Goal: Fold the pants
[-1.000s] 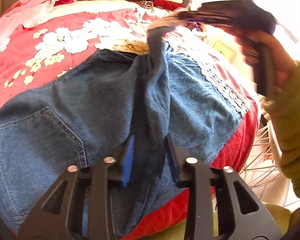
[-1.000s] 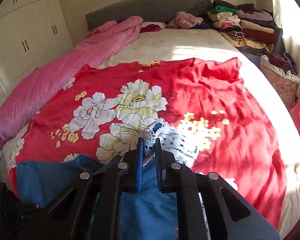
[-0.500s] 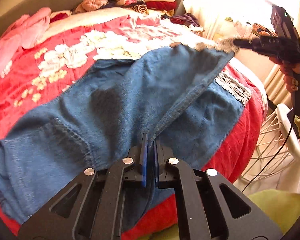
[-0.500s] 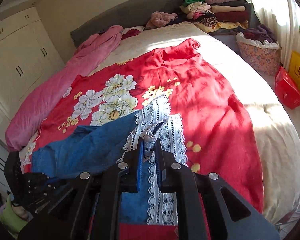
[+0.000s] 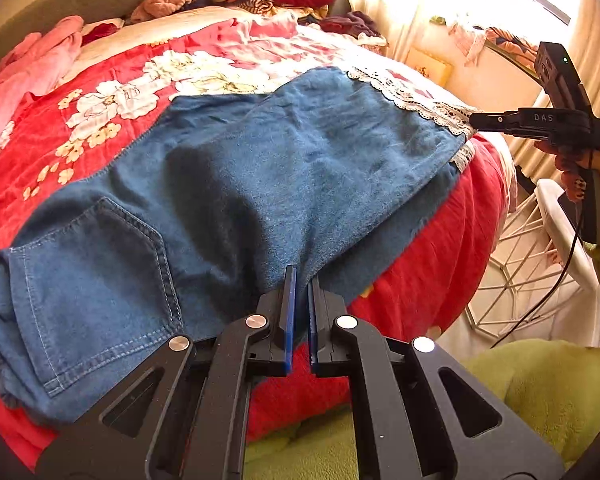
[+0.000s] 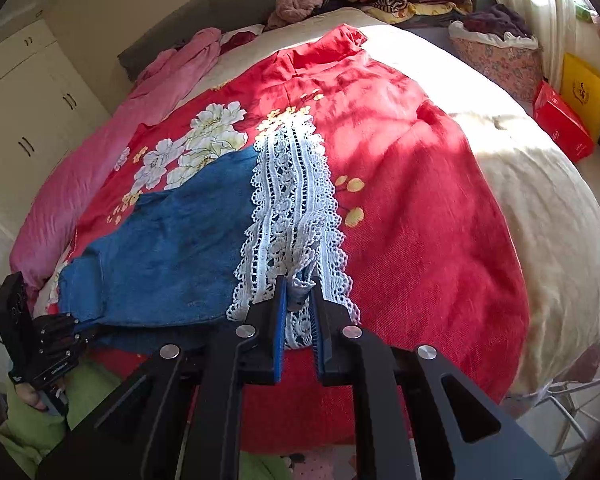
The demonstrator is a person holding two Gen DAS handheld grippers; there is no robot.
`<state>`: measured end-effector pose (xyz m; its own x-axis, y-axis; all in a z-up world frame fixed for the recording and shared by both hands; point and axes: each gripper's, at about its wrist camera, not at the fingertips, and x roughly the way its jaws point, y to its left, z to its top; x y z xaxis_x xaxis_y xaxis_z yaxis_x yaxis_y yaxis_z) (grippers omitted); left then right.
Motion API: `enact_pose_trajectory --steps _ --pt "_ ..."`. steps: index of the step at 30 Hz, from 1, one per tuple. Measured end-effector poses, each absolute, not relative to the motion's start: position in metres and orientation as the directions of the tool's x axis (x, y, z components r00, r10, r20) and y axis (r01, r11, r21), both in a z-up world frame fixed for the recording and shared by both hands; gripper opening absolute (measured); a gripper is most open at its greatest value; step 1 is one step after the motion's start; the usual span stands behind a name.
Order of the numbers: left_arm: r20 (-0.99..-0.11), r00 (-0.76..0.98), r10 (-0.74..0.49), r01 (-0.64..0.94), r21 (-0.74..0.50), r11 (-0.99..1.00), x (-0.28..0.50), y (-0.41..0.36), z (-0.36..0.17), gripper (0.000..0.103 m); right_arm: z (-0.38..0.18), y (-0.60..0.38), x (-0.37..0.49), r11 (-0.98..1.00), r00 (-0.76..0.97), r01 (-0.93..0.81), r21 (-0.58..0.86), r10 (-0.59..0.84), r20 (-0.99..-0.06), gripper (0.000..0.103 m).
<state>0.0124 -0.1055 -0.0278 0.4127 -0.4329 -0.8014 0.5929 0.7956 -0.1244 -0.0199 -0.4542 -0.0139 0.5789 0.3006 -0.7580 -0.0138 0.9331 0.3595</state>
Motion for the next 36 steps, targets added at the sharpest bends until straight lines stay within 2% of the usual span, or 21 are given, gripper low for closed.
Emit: enact_pose_trajectory --steps 13,16,18,20,24,25,26,29,31,34,36 --pt "-0.830 0.368 -0.420 0.610 -0.126 0.782 0.004 -0.112 -0.039 0.003 -0.048 -0.462 -0.029 0.938 0.517 0.060 0.341 0.263 -0.815 0.011" --pt "-0.832 0.360 -0.422 0.611 -0.131 0.780 0.004 -0.112 -0.040 0.004 -0.039 -0.469 -0.032 0.939 0.532 0.084 0.333 0.240 -0.812 0.021" --pt "-0.831 0.356 -0.428 0.612 -0.139 0.779 0.003 -0.111 -0.039 0.012 -0.018 -0.472 -0.035 0.952 0.582 0.080 0.295 0.196 -0.790 0.026" --pt "-0.822 0.358 -0.443 0.614 -0.151 0.775 -0.001 -0.109 -0.035 0.030 0.003 -0.467 -0.036 0.960 0.634 0.039 0.277 0.190 -0.750 0.032" --pt "-0.790 0.403 -0.461 0.594 -0.157 0.789 -0.010 -0.094 -0.016 0.040 0.011 -0.427 -0.026 0.959 0.630 -0.110 0.260 0.269 -0.728 0.042" --pt "-0.777 0.429 -0.461 0.580 -0.155 0.800 -0.012 -0.087 -0.009 0.047 0.007 -0.415 -0.022 0.956 0.613 -0.147 0.256 0.290 -0.734 0.043" --pt "-0.758 0.470 -0.452 0.550 -0.149 0.822 -0.012 -0.074 0.001 0.058 0.002 -0.405 -0.019 0.953 0.599 -0.169 0.251 0.301 -0.742 0.044" --pt "-0.710 0.607 -0.357 0.400 -0.115 0.909 -0.008 -0.028 0.025 0.080 -0.020 -0.383 -0.003 0.946 0.538 -0.212 0.244 0.322 -0.779 0.046" --pt "-0.695 0.657 -0.291 0.292 -0.122 0.949 -0.001 0.004 0.031 0.085 -0.036 -0.377 0.006 0.950 0.497 -0.198 0.239 0.308 -0.811 0.047" --pt "-0.722 0.676 -0.146 0.091 -0.114 0.989 0.014 0.053 0.021 0.089 -0.046 -0.378 0.008 0.947 0.482 -0.189 0.260 0.320 -0.816 0.047" --pt "-0.750 0.647 -0.140 0.028 -0.160 0.987 0.025 0.072 0.009 0.090 -0.045 -0.377 0.008 0.947 0.482 -0.191 0.257 0.319 -0.816 0.047"
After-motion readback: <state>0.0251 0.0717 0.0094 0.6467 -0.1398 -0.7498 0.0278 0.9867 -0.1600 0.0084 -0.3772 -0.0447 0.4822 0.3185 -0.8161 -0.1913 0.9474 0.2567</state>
